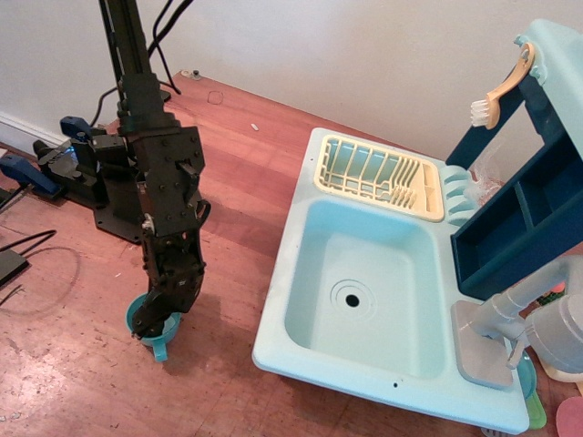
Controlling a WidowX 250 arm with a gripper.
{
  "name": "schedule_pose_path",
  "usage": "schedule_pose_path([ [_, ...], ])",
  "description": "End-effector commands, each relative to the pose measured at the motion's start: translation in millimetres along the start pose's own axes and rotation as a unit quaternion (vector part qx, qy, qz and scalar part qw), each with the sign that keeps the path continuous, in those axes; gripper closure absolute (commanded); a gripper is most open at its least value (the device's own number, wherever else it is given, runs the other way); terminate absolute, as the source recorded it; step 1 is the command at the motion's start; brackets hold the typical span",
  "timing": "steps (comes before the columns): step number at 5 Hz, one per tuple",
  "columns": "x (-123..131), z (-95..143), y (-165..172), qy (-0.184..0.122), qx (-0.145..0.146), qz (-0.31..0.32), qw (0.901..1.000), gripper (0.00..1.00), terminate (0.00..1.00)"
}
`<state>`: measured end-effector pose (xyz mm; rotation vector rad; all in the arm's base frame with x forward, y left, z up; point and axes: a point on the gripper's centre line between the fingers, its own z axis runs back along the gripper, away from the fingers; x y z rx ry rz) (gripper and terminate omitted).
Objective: Put cup from anywhere into sink
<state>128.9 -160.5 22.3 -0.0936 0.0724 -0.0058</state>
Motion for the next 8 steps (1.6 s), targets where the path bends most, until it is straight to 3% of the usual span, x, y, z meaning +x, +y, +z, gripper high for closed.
schedule_pose_path([
  [1,4.9,10.1,4.3,-0.002,0.005,-0.005,1.0000,1.00,0.00],
  [3,19.5,5.2,5.9,-0.005,0.006,-0.016,0.9998,1.00,0.00],
  [4,13.4,55.9,19.7,0.019,0.045,-0.021,0.9986,1.00,0.00],
  [5,25.4,108.9,37.7,0.041,0.080,-0.050,0.9947,1.00,0.00],
  [6,55.7,162.5,44.2,0.043,0.107,-0.075,0.9905,1.00,0.00],
  [7,104.4,171.7,48.3,0.020,0.131,-0.112,0.9849,1.00,0.00],
  [8,155.7,158.8,45.3,0.010,0.124,-0.133,0.9833,1.00,0.00],
])
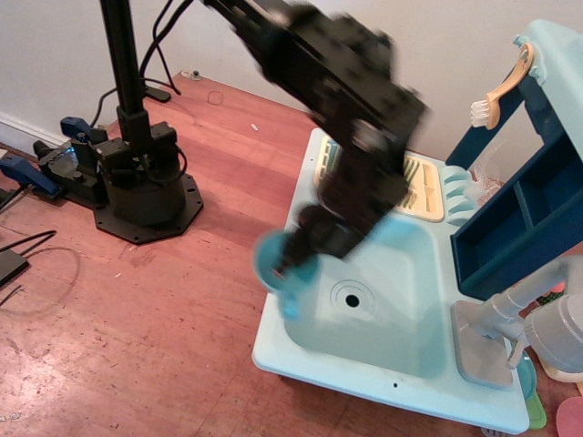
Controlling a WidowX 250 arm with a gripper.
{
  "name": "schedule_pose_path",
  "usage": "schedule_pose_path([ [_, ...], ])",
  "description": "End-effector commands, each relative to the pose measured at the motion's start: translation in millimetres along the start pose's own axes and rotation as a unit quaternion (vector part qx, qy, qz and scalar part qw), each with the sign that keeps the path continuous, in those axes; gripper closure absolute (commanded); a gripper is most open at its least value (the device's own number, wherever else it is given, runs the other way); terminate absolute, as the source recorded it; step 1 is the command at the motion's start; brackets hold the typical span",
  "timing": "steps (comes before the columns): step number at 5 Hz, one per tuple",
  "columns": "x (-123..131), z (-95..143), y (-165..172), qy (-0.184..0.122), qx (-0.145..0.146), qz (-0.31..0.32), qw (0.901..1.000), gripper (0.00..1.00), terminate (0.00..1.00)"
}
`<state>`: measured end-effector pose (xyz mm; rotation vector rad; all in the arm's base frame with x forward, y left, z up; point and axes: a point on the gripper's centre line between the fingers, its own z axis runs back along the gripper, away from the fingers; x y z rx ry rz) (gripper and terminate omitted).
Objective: Put cup from anywhere into sink
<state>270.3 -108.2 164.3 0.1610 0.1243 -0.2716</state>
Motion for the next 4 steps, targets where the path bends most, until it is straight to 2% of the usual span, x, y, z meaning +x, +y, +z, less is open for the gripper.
schedule_pose_path([
  [1,62.0,-8.7,8.1,-0.001,-0.016,-0.001,0.9999,1.00,0.00],
  [2,55.7,-28.0,-3.3,0.000,-0.027,0.027,0.9993,1.00,0.00],
  [3,48.4,-27.4,-2.5,0.005,-0.040,0.049,0.9980,0.00,0.00],
  [4,36.6,-9.0,4.4,-0.006,-0.025,0.061,0.9978,0.00,0.00],
])
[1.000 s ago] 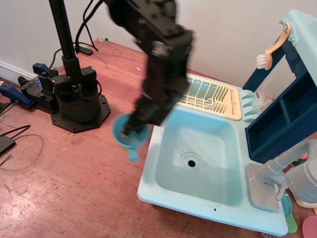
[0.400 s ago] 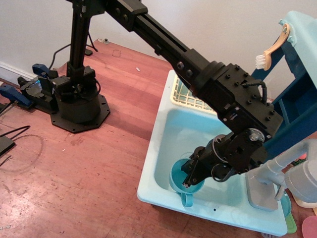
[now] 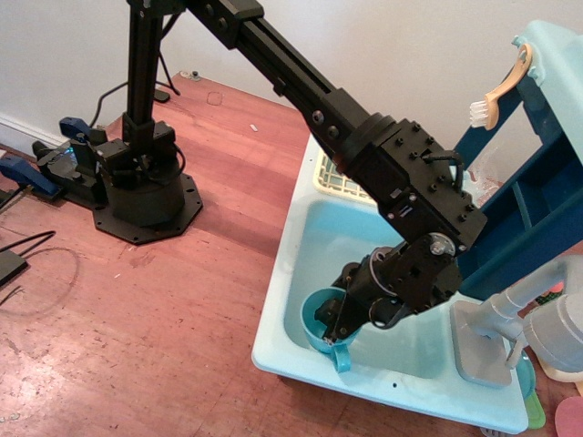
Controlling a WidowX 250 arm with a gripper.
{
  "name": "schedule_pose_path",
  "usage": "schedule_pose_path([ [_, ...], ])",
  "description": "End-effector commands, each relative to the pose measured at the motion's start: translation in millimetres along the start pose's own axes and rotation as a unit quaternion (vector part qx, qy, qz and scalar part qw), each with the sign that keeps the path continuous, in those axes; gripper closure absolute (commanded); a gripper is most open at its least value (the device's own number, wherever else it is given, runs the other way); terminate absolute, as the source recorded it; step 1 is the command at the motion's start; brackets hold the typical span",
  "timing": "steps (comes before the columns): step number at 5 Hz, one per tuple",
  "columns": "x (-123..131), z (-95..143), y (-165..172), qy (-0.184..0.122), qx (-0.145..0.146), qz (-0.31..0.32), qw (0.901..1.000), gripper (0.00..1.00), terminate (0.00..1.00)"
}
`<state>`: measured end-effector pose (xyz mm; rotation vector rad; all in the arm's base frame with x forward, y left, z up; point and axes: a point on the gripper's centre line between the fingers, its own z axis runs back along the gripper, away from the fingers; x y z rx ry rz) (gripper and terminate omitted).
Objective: Put cup from anywhere into sink
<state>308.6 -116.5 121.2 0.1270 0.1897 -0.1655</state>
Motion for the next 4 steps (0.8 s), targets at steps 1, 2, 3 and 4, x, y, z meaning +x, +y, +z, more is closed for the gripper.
schedule_pose_path([
  [1,-25.9,59.4,22.1,-0.076,0.025,0.036,0.9961,0.00,0.00],
  [2,-42.5,103.8,55.5,-0.103,0.076,0.052,0.9903,0.00,0.00],
  [3,-51.1,152.9,67.9,-0.107,0.104,0.050,0.9875,0.00,0.00],
  [4,-51.8,158.9,60.5,-0.103,0.077,0.037,0.9911,0.00,0.00],
])
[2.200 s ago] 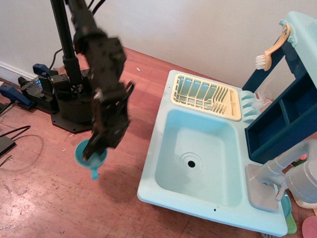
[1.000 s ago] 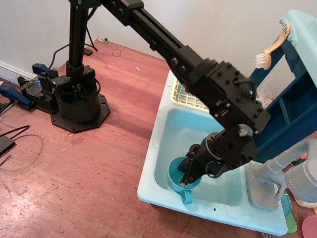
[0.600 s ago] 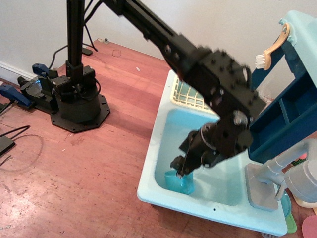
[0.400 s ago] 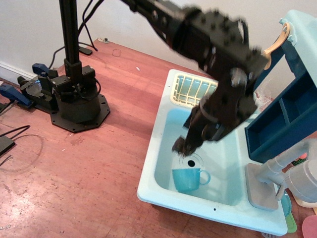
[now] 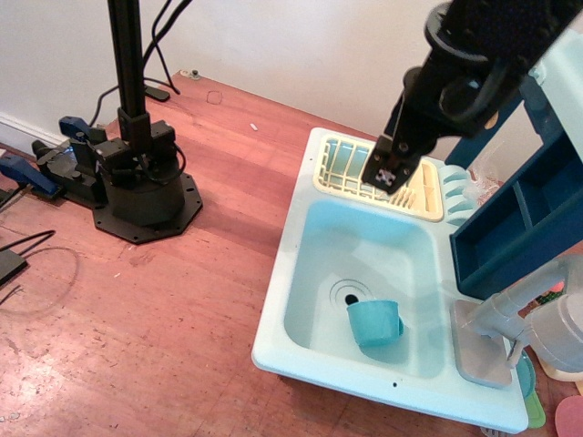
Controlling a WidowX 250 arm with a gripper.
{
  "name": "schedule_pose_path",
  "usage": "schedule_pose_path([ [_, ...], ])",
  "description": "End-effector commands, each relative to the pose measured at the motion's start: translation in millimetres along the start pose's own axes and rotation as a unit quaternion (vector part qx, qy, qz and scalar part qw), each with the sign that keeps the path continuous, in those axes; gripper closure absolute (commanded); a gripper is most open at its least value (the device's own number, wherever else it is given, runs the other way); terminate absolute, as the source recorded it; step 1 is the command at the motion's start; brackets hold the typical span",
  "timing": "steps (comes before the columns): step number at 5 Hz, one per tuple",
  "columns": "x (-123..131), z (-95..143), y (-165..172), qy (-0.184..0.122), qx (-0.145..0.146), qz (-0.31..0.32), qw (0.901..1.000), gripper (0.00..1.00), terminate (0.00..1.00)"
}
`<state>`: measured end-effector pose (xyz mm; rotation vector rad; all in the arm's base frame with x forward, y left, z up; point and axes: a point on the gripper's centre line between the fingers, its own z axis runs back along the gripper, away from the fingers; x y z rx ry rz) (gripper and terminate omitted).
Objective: Put cup from anywhere into sink
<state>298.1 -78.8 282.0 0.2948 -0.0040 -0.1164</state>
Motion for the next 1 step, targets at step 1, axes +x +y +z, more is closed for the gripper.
schedule_pose_path([
  [1,-1.9,8.3,9.6,-0.015,-0.012,0.001,0.9998,0.00,1.00],
])
